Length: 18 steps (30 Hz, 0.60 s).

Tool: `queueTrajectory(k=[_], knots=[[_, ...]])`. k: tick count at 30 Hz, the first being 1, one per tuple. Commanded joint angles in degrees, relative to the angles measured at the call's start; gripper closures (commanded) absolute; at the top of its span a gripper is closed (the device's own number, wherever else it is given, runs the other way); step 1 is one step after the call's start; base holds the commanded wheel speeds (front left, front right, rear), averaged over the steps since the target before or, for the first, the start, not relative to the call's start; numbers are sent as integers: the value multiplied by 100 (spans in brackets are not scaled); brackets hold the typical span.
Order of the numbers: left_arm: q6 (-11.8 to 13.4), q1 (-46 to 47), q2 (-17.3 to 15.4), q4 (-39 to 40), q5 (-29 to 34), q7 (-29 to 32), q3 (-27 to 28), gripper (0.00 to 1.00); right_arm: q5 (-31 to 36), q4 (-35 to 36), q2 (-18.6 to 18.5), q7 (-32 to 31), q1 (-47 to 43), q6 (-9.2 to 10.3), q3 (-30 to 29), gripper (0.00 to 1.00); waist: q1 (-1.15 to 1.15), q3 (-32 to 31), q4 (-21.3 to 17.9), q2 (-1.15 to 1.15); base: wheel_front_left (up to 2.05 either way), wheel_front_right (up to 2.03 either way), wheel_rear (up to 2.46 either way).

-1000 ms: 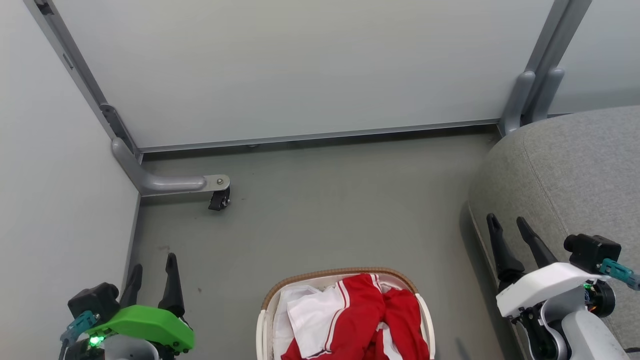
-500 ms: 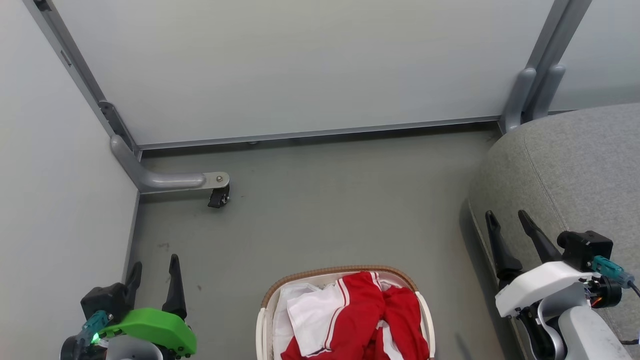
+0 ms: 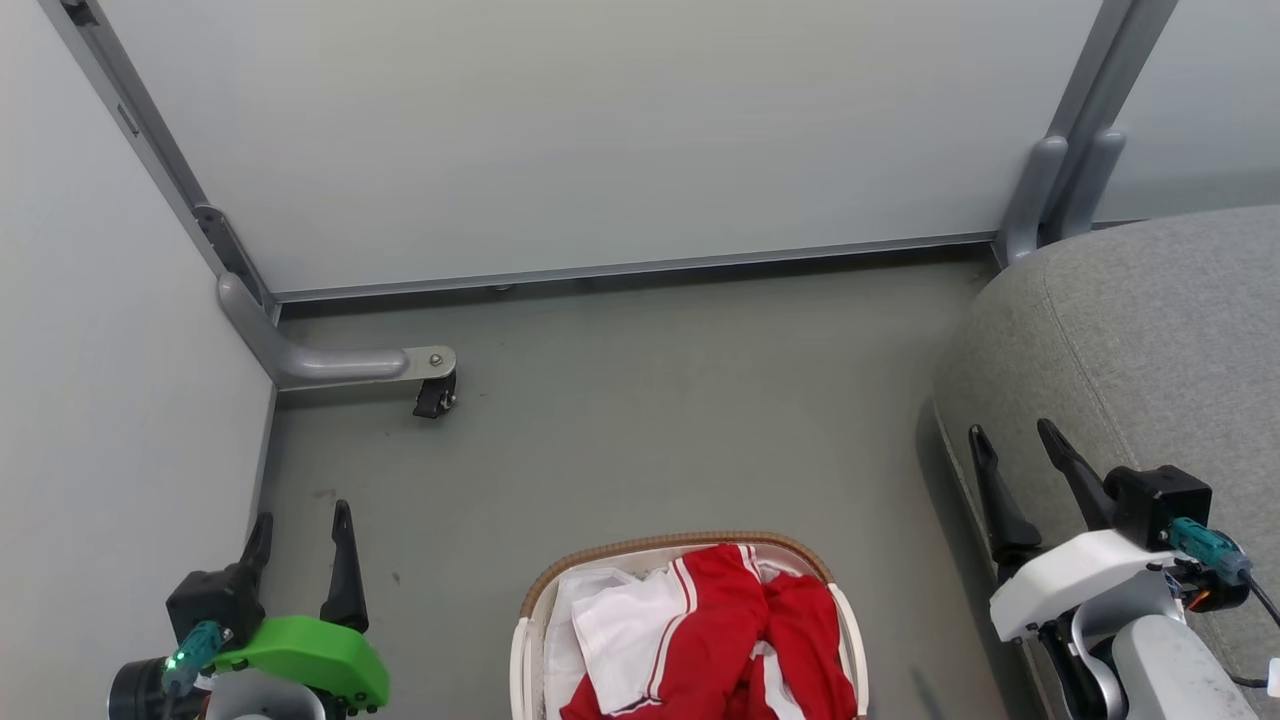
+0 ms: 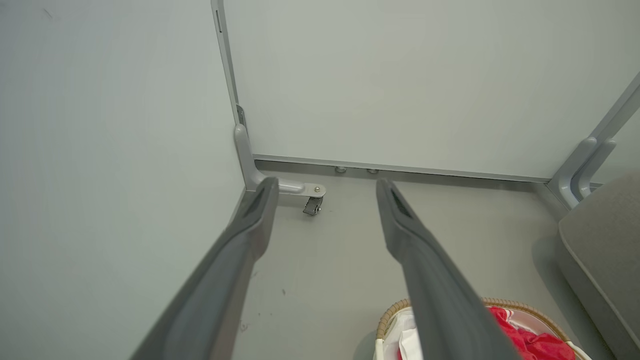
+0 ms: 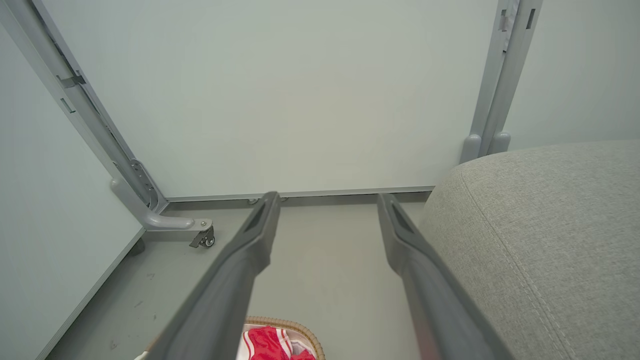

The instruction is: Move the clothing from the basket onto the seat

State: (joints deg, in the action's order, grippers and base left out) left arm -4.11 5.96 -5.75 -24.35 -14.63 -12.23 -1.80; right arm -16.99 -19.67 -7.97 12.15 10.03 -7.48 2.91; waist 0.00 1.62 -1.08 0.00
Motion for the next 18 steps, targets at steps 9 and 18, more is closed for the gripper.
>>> queueTrajectory(k=[9, 18], knots=[[-145, -18, 168, -2, 399, -135, 75, 0, 442, 2, 51, 145, 36, -2, -81, 0, 0, 149, -32, 0, 0, 0, 0], [-297, 453, 252, -267, 615, -223, -143, 0, 822, 328, 141, 234, 432, 0, 111, 0, 0, 939, -352, 0, 0, 0, 0]])
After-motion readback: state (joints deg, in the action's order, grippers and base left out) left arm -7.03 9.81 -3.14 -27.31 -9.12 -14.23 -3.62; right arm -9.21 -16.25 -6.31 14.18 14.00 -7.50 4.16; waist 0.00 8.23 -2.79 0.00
